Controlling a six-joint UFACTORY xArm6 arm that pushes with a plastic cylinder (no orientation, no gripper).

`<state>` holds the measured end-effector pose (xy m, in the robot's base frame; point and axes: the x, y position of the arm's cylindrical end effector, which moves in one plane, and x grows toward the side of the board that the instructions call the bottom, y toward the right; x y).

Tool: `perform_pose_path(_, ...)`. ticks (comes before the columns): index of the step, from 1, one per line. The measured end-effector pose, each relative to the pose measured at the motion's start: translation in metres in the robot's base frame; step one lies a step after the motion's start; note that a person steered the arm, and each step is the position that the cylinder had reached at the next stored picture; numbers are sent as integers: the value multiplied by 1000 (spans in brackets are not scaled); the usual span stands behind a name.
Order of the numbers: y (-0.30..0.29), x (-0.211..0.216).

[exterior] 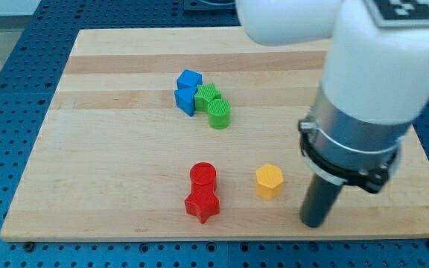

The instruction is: Move your arm slightly up

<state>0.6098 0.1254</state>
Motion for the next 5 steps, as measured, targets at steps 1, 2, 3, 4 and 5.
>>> perform_pose_path(1, 33, -1)
perform_pose_path(2, 33, -47)
perform_pose_path(3, 32, -50)
perform_pose_path(4, 14, -44)
perform_pose_path(5, -30, -23)
